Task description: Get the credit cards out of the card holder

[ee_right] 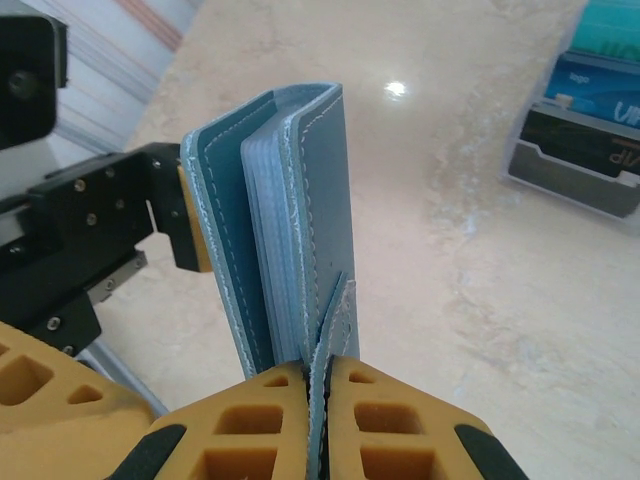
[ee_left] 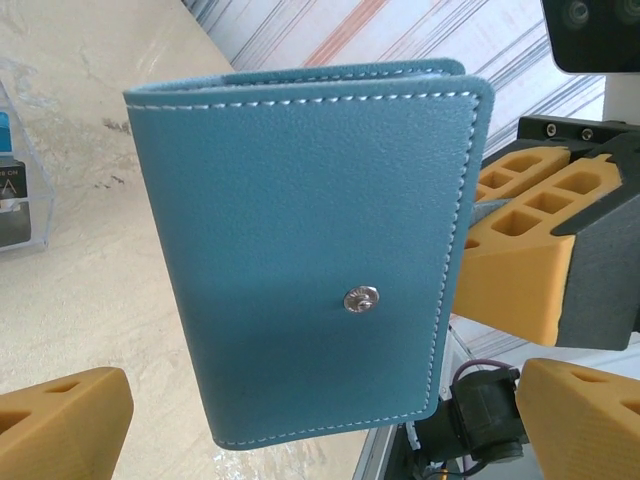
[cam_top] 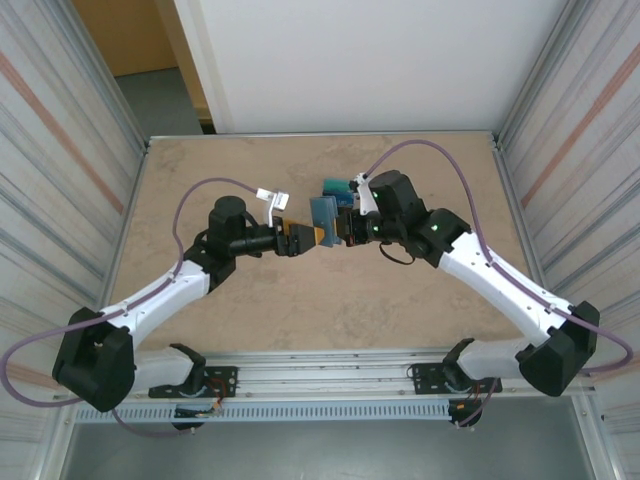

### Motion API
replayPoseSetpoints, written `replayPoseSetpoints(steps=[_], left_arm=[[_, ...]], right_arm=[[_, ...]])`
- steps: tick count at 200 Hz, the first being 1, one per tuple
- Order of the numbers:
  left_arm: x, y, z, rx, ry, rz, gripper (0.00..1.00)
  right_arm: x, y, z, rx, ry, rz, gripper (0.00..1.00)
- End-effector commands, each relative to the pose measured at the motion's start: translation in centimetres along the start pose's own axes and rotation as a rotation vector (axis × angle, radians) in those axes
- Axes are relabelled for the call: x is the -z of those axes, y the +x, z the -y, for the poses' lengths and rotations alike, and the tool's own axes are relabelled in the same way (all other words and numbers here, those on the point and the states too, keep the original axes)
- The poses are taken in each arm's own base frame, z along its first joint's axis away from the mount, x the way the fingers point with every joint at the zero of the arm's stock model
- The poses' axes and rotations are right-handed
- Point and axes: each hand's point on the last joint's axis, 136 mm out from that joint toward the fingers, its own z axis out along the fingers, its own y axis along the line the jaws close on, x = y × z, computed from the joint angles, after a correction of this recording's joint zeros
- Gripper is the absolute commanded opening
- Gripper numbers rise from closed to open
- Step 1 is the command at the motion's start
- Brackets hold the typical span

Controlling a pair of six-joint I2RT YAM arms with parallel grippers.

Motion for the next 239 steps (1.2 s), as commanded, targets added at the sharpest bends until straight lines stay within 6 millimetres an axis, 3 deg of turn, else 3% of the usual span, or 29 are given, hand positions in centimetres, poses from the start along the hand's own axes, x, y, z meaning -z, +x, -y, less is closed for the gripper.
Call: replayPoseSetpoints(steps=[1, 118, 171, 209, 239], left_arm=[[-0.4, -0.9, 0.4, -0.031, 0.007, 0.021, 0.99], [-1.1, -1.0, -0.6, -0.004, -0.019, 0.030, 0.99], [-1.8, -0.5, -2.0, 0.034, -0.048, 0.015, 0.99], [-2.3, -0.2, -2.6, 0.065, -0.055, 0.003, 0.85], [-2.3, 0.0, -2.5, 0.067, -0.049, -0.005, 0.85]], right_arm=[[0.3, -0.2, 0.6, 0.036, 0.083, -0.008, 0.00], [-0.6, 0.0, 0.6, 0.058, 0.168, -0.056, 0.00], [-0.7, 0.1, 1.0, 0.082, 0.273, -0.089, 0.00], [-1.1, 0.3, 0.7, 0.081, 0.268, -0.103, 0.00], [-1.0, 0.0, 0.6, 0.077, 0.259, -0.091, 0.00]])
